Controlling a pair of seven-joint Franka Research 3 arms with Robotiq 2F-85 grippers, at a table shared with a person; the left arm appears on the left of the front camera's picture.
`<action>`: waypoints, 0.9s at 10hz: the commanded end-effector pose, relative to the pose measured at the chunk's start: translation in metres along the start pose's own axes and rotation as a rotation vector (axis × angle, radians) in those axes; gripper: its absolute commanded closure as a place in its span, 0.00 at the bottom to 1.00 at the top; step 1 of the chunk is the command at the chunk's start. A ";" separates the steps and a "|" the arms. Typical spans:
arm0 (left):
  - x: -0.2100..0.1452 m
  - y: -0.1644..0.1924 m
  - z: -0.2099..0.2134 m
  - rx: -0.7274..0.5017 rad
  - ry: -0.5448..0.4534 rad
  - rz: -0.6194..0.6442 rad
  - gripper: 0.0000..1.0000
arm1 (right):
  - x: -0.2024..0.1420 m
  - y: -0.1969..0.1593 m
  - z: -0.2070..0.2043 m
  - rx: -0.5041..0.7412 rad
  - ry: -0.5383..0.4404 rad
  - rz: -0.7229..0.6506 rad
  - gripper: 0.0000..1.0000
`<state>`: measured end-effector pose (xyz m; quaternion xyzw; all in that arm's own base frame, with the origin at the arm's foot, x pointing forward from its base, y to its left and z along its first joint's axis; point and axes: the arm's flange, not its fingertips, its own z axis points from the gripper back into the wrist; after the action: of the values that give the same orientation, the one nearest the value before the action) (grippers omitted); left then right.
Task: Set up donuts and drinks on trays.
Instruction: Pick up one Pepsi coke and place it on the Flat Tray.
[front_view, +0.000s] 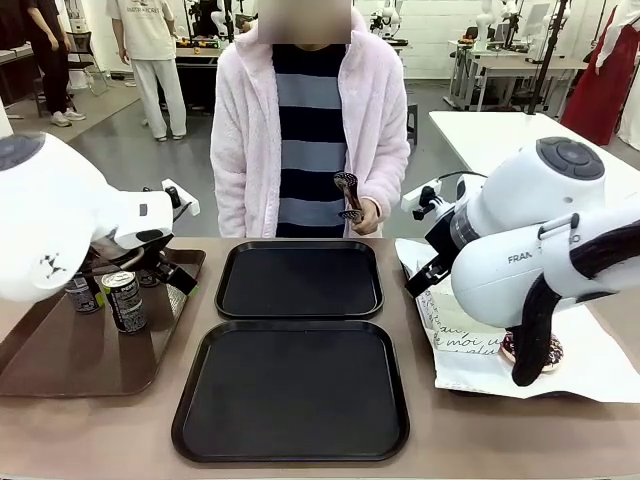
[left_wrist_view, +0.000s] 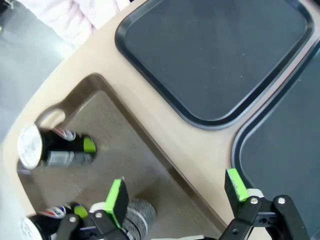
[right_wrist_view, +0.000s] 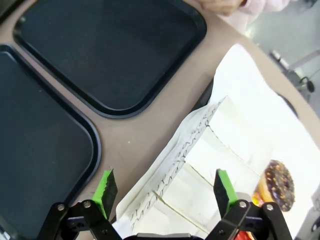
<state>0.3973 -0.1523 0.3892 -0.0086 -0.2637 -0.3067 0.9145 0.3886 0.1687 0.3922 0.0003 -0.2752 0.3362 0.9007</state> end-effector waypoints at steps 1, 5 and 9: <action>-0.076 -0.023 0.064 -0.031 0.062 -0.013 0.00 | -0.077 0.034 0.068 -0.027 0.070 0.041 0.00; -0.146 -0.055 0.119 -0.122 0.195 -0.033 0.00 | -0.164 0.053 0.124 0.070 0.250 0.010 0.00; -0.020 -0.015 0.110 -0.081 0.209 -0.012 0.00 | -0.026 0.012 0.118 0.030 0.261 0.022 0.00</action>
<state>0.3127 -0.1319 0.4804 -0.0087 -0.1485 -0.3241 0.9342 0.2962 0.1365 0.4859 -0.0340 -0.1465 0.3486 0.9251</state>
